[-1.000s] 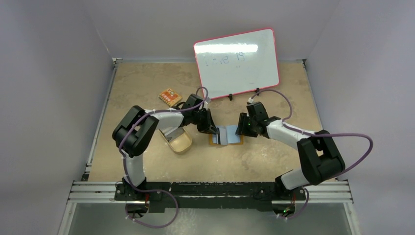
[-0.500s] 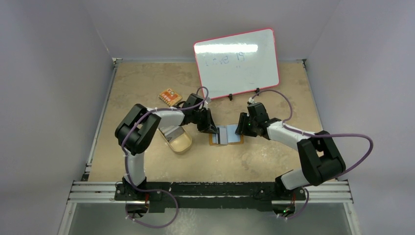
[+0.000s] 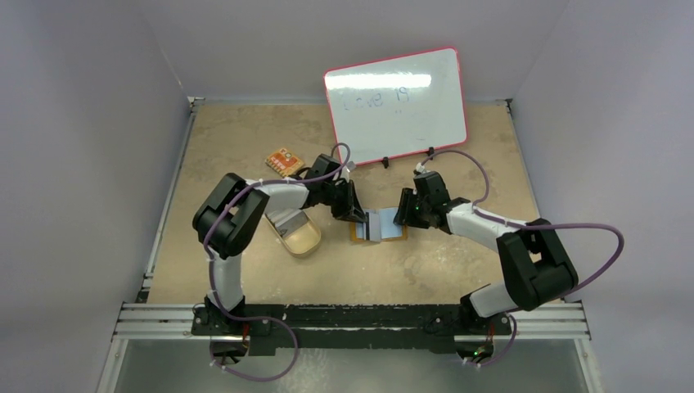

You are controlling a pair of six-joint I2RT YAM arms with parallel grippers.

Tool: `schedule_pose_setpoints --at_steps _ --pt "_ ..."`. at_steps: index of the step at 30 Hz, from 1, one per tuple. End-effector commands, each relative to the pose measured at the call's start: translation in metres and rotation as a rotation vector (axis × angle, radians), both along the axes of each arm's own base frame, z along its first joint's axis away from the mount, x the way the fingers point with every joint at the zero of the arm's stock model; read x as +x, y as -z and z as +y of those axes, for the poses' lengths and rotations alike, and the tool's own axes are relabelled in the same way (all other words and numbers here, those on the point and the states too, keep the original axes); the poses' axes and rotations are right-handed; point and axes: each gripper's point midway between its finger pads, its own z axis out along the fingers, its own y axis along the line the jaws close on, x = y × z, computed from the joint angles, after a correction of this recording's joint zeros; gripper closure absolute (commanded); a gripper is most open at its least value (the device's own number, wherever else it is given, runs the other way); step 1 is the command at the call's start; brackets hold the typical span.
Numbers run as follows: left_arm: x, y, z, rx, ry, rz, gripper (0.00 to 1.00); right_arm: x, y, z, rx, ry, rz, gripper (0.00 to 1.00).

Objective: Put the credit cards into the card holder
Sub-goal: Insert the credit card into the card holder.

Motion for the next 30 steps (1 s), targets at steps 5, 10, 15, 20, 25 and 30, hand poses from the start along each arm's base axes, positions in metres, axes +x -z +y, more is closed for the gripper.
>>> schedule_pose_setpoints --at_steps 5,10,15,20,25,30 --pt "0.009 -0.018 -0.014 -0.076 0.073 -0.065 1.00 -0.013 0.017 -0.005 -0.023 0.004 0.049 0.52" --pt "0.014 -0.009 -0.011 -0.037 0.053 -0.055 1.00 -0.013 0.017 -0.006 -0.023 0.005 0.050 0.52" --pt "0.021 -0.002 -0.007 -0.014 -0.006 -0.055 1.00 -0.013 0.016 -0.005 -0.021 0.006 0.047 0.52" --pt "0.027 0.001 0.001 0.001 -0.059 -0.059 1.00 -0.014 0.018 -0.006 -0.021 0.005 0.053 0.53" --pt "0.029 0.005 0.006 0.010 -0.094 -0.062 1.00 -0.014 0.016 -0.006 -0.021 0.004 0.051 0.53" --pt "0.029 0.006 0.006 0.001 -0.116 -0.058 1.00 -0.014 0.016 -0.005 -0.020 0.003 0.053 0.53"
